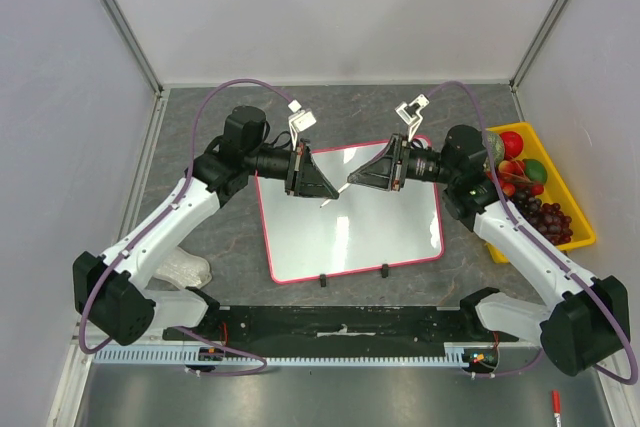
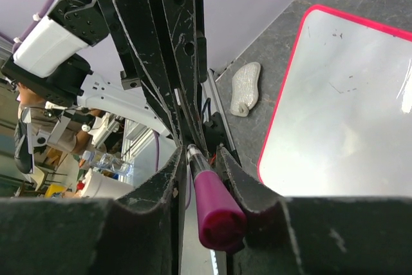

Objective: Write a sentence on the whiteboard

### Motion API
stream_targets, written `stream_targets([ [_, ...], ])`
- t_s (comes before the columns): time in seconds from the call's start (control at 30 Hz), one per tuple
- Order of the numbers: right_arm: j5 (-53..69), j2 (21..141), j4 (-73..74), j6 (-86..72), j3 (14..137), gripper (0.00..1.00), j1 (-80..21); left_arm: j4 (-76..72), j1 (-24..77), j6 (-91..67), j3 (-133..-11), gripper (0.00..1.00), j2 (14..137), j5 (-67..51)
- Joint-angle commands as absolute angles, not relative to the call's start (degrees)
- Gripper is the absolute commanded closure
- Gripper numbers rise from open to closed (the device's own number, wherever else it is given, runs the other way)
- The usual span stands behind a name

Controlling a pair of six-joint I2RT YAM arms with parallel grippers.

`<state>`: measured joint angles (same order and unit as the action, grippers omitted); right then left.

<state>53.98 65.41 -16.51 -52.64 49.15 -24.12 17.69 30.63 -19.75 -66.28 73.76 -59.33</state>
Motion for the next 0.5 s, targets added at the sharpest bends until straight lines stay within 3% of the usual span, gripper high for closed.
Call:
stream_targets([
  [0.0, 55.8, 63.9, -14.9, -49.9, 49.9, 0.69, -24.1, 18.2, 30.6, -17.4, -66.2, 0.98, 72.2, -59.8],
  [0.2, 55.7, 63.8, -14.9, -50.0, 50.2, 0.69, -24.0, 18.6, 30.7, -17.1, -66.1, 0.98, 72.0, -59.8],
  [0.43, 55.0, 64.1, -14.8, -50.1, 50.3, 0.99, -24.1, 19.0, 30.7, -16.8, -65.7, 0.98, 71.9, -60.0],
  [0.47, 55.0, 64.1, -14.8, -50.1, 50.2, 1.00, -24.0, 19.0, 30.6, -16.8, -65.5, 0.98, 71.9, -59.9],
])
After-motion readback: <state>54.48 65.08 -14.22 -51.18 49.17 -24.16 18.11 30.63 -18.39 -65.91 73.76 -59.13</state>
